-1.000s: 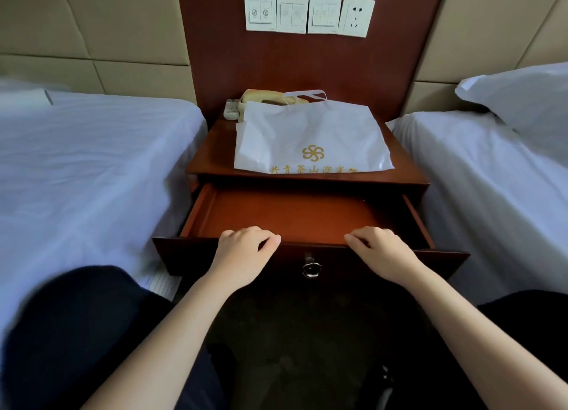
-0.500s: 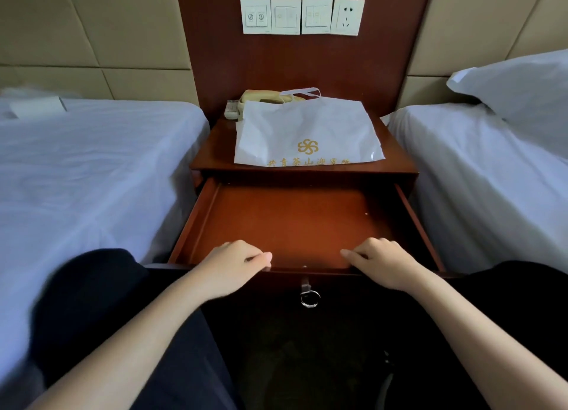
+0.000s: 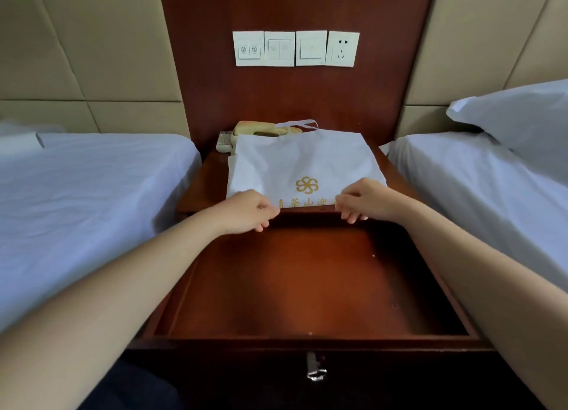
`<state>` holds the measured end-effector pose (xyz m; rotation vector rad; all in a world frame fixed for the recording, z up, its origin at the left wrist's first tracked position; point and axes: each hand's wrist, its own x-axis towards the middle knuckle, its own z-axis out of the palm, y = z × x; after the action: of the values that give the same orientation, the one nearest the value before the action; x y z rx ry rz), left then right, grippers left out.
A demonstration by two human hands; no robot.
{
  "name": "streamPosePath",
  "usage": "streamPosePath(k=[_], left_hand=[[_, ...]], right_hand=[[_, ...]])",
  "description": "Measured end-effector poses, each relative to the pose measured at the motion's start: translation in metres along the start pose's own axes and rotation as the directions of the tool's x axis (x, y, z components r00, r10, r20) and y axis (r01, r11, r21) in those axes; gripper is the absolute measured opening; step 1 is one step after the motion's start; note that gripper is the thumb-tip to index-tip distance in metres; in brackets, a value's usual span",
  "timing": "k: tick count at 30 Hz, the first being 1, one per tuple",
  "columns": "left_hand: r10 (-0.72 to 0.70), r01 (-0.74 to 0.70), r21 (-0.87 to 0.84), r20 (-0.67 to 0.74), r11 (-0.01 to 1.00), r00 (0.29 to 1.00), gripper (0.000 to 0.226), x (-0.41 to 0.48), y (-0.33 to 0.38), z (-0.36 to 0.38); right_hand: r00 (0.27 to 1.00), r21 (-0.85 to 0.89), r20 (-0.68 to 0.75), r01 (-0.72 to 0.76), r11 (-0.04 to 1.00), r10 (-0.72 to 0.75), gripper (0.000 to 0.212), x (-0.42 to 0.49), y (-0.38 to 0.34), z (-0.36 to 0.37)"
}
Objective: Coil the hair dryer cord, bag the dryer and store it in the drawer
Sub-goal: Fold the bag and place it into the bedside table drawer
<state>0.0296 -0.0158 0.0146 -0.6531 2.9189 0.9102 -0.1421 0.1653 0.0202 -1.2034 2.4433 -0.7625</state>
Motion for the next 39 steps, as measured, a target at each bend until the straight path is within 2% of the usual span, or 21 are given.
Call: streamPosePath(k=[2,5,7,8,10,12,14,17,19,22,26,29,32,35,39], left_hand=[[-0.024,0.023,-0.008,-0.183,1.000,0.983,0.035,0.023,-0.003,-0.010],[-0.081,0.122,0.100,-0.341,0.988,0.936,0.047,0.056,-0.008,-0.027],[-0.128,0.219,0.191,-0.400,0.957,0.907,0.055,0.078,-0.013,-0.035],[-0.164,0.268,0.208,-0.412,0.941,0.896,0.059,0.088,-0.018,-0.037],[-0.280,0.352,0.126,-0.391,0.928,0.877,0.070,0.108,-0.029,-0.037],[-0.382,0.386,-0.053,-0.319,0.921,0.867,0.079,0.125,-0.039,-0.036],[-0.399,0.359,-0.184,-0.283,0.915,0.872,0.079,0.141,-0.048,-0.037],[-0.402,0.329,-0.262,-0.311,0.908,0.861,0.077,0.156,-0.055,-0.040],[-0.456,0.360,-0.323,-0.304,0.875,0.836,0.081,0.163,-0.060,-0.039],[-0.510,0.415,-0.326,-0.306,0.849,0.804,0.086,0.175,-0.070,-0.036],[-0.557,0.399,-0.467,-0.270,0.789,0.786,0.083,0.187,-0.072,-0.043],[-0.540,0.346,-0.520,-0.283,0.781,0.792,0.065,0.183,-0.074,-0.047],[-0.488,0.230,-0.554,-0.378,0.800,0.787,0.044,0.177,-0.084,-0.048],[-0.423,0.080,-0.560,-0.517,0.825,0.744,0.015,0.160,-0.084,-0.050],[-0.333,-0.055,-0.504,-0.646,0.862,0.687,0.015,0.123,-0.069,-0.054]], right_hand=[[0.991,-0.047,-0.135,-0.026,0.999,0.019,0.030,0.032,0.005,-0.012],[0.963,-0.202,-0.266,-0.110,0.973,0.053,0.029,0.070,0.017,-0.027],[0.959,-0.306,-0.277,-0.139,0.942,0.052,0.027,0.087,0.026,-0.036],[0.958,-0.344,-0.277,-0.172,0.923,0.075,0.035,0.094,0.031,-0.041],[0.945,-0.366,-0.296,-0.247,0.897,0.140,0.052,0.108,0.042,-0.050],[0.931,-0.303,-0.309,-0.291,0.908,0.195,0.062,0.123,0.055,-0.054],[0.919,-0.179,-0.289,-0.328,0.927,0.270,0.068,0.136,0.065,-0.052],[0.902,-0.024,-0.269,-0.357,0.934,0.338,0.070,0.153,0.078,-0.041],[0.887,0.030,-0.282,-0.372,0.928,0.365,0.074,0.161,0.080,-0.036],[0.859,0.119,-0.296,-0.401,0.908,0.418,0.079,0.172,0.081,-0.034],[0.791,0.337,-0.297,-0.438,0.834,0.535,0.078,0.182,0.083,-0.033],[0.786,0.474,-0.243,-0.416,0.776,0.569,0.075,0.181,0.078,-0.030],[0.801,0.575,-0.271,-0.310,0.757,0.533,0.056,0.175,0.070,-0.031],[0.801,0.584,-0.358,-0.209,0.785,0.480,0.032,0.155,0.053,-0.038],[0.801,0.567,-0.459,-0.069,0.821,0.384,0.015,0.110,0.026,-0.056]])
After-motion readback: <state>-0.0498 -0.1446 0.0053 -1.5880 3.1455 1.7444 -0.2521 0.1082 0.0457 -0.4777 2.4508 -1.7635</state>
